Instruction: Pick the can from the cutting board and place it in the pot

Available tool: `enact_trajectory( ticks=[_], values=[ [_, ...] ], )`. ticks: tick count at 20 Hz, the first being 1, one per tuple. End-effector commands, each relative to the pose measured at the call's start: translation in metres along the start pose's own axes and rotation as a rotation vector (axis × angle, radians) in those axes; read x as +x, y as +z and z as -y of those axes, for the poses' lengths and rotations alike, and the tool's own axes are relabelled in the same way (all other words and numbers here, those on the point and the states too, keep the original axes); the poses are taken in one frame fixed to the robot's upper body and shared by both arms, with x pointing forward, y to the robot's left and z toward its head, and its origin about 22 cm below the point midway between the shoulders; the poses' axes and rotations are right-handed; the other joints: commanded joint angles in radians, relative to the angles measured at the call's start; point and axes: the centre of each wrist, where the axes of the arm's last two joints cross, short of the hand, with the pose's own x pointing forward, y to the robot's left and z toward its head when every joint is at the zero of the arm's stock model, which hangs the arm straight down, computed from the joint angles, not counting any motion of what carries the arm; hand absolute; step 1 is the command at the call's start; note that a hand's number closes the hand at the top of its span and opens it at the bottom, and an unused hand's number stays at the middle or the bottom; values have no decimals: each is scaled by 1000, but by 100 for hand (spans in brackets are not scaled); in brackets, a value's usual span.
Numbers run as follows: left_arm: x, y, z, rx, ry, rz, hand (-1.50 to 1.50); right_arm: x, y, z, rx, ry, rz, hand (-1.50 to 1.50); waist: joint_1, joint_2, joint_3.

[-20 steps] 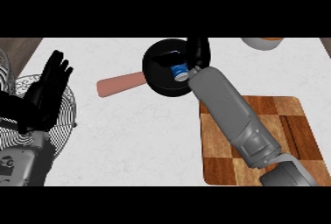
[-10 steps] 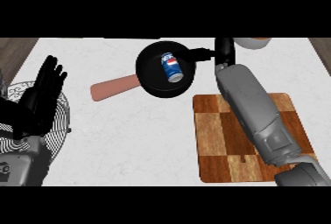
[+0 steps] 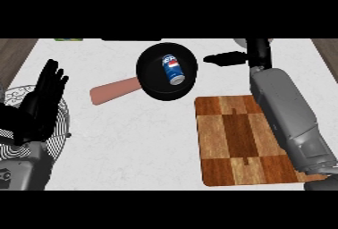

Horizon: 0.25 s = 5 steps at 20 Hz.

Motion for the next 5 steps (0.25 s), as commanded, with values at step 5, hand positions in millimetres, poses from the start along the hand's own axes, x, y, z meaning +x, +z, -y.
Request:
enact_trajectory(
  ticks=[5],
  values=[
    [1, 22, 3, 14, -18, 15, 0, -6, 6, 33, 29, 17, 5, -150, -1, -3, 0]
  ],
)
